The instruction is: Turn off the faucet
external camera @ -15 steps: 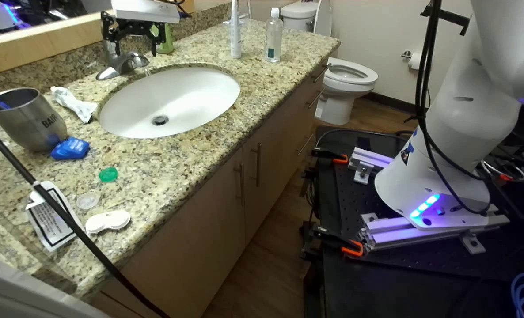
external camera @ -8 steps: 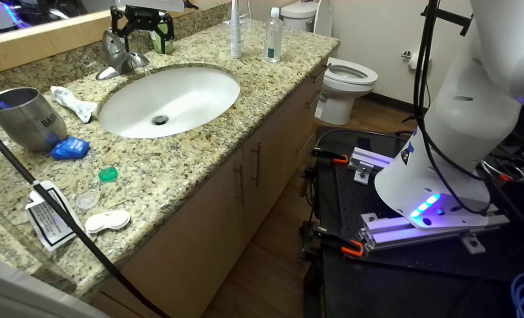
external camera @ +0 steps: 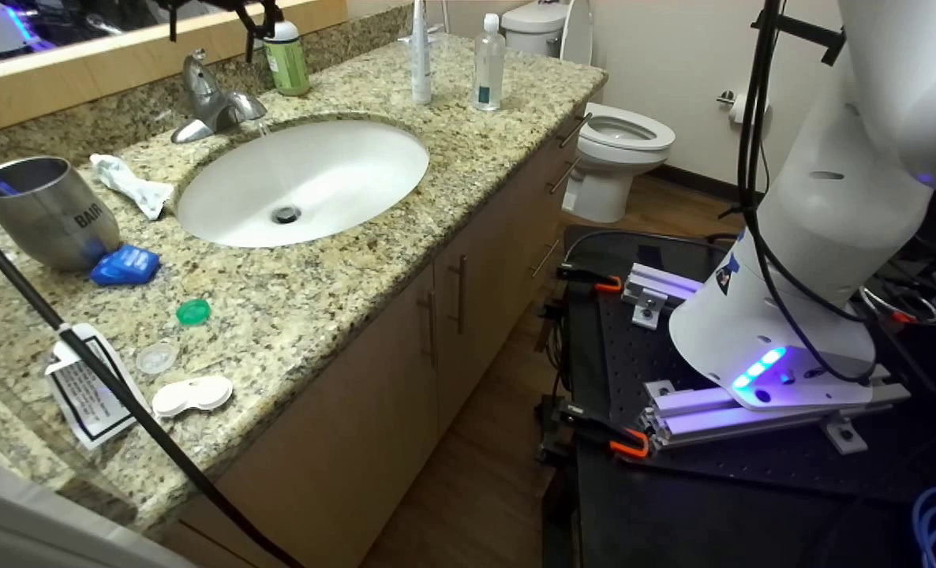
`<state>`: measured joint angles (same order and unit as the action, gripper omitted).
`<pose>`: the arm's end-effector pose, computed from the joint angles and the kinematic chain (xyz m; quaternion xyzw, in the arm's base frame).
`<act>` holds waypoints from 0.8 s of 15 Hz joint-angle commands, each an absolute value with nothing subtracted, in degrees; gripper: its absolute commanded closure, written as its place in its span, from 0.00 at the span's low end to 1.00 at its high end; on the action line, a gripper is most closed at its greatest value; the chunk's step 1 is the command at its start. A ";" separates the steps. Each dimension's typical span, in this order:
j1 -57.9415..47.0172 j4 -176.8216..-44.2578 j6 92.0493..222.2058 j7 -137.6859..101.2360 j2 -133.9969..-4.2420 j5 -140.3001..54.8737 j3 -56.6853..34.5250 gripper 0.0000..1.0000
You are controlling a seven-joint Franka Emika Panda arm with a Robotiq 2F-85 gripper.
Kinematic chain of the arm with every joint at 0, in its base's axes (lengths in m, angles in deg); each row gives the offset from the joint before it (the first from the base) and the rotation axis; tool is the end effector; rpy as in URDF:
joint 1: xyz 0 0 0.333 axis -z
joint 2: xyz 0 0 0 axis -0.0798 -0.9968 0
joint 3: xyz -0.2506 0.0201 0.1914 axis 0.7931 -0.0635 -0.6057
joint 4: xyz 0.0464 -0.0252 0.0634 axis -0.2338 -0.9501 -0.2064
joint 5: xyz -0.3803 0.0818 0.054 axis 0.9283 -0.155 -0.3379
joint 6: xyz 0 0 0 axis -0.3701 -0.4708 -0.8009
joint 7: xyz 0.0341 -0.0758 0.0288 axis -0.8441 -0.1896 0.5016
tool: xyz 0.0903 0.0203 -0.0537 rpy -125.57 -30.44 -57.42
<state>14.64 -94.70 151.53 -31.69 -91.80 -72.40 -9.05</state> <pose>0.6972 -0.2934 0.3537 -0.8649 0.4598 -0.1258 0.1575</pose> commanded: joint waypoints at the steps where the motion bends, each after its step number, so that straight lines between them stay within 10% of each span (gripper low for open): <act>1: 14.86 -94.08 151.34 -31.76 -91.92 -72.31 -9.22 0.00; 12: 14.11 -94.23 151.24 -32.87 -92.53 -66.99 -7.03 0.00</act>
